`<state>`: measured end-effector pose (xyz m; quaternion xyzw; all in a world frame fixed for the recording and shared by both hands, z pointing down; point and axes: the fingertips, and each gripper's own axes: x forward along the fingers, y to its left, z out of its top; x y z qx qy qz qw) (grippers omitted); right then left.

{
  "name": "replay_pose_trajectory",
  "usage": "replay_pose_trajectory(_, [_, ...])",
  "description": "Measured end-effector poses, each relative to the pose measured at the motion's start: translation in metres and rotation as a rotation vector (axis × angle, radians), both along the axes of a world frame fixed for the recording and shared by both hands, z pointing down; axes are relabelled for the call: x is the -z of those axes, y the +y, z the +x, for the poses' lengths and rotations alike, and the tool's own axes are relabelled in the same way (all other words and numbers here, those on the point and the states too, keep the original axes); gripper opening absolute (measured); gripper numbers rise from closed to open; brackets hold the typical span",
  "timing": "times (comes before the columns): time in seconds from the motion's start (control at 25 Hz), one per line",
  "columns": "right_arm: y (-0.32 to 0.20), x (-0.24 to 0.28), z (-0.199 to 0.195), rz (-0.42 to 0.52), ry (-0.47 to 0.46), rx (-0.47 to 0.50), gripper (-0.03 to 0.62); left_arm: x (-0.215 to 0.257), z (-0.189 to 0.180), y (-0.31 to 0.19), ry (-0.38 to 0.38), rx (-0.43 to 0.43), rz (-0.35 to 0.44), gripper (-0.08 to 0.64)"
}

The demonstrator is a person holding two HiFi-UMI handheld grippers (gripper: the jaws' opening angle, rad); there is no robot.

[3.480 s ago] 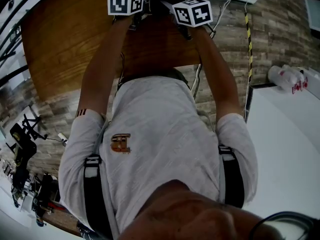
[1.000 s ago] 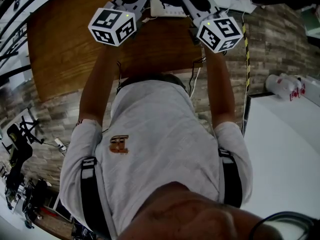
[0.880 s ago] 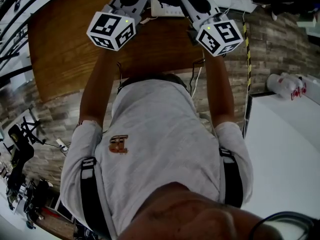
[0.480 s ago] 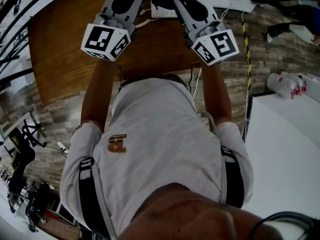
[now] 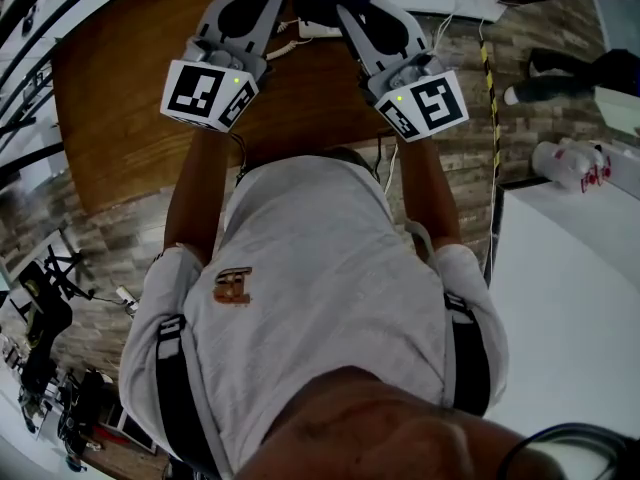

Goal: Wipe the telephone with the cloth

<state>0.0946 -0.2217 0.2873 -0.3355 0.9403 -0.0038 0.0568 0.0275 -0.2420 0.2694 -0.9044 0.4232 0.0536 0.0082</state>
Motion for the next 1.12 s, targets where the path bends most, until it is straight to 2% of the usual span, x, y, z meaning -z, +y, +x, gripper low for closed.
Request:
replay_pose_trajectory(0.44, [0.007,0.0,-0.009,0.012,0.011,-0.004,0.071,0.0,-0.007,0.002,0.01,-0.005,0.001,0.018])
replay_pose_trajectory(1.12, [0.014,0.0,0.0,0.012,0.016,-0.007,0.071,0.002,0.001,0.01,0.011,-0.002,0.004,0.018])
